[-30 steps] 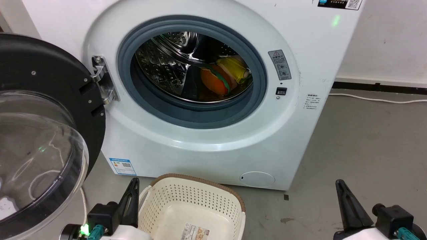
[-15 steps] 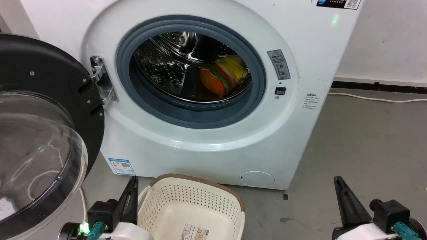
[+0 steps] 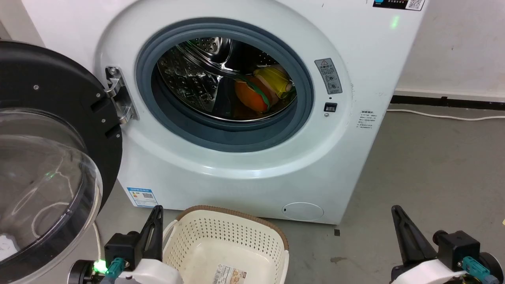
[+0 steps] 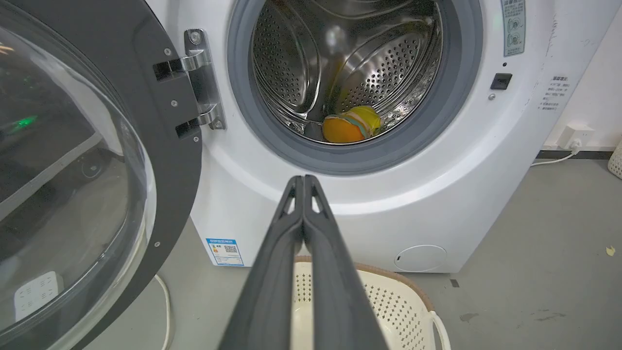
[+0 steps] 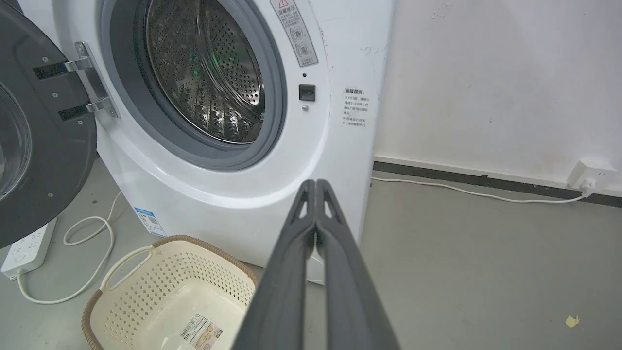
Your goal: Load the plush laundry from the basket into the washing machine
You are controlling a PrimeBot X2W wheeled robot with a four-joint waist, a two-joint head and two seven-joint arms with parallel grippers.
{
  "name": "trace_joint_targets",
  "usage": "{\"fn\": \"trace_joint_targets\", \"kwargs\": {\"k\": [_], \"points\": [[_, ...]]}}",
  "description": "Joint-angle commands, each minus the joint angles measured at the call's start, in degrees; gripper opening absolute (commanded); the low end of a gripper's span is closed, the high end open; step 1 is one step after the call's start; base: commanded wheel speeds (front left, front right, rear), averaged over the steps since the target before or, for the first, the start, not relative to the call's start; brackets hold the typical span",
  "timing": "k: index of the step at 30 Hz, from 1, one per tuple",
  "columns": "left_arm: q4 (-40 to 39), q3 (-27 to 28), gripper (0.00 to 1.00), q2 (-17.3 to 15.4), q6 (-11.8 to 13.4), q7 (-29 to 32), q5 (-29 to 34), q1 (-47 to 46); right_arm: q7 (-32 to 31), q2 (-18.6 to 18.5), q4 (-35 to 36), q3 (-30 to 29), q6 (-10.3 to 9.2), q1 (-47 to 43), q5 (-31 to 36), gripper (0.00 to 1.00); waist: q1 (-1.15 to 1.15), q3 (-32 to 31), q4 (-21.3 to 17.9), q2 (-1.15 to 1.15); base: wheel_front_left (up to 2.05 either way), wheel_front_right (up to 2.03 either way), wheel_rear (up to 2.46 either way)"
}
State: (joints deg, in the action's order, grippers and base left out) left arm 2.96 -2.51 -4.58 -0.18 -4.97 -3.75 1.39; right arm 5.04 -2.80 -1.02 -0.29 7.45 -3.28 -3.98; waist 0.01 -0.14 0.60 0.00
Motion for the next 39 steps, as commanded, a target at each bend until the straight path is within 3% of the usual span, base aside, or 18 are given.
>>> {"fn": "trace_joint_targets", "kwargs": {"k": [1,39], "points": [[-0.54,0.38,0.0,0.13,0.05,0.39,0.43,-0.68,-0.44,-0.06,0.37,0.06,0.02,0.85,0.53,0.0,0.0,0.01,-0.02,0.0,0.0,0.0,0.0],[-2.95,2.5,0.0,1.69,0.18,4.96,3.74,-1.39,-5.02,-0.08,1.01,0.29,0.03,3.27,3.97,0.0,-0.01,0.14,-0.6,0.0,0.0,0.0,0.0]]}}
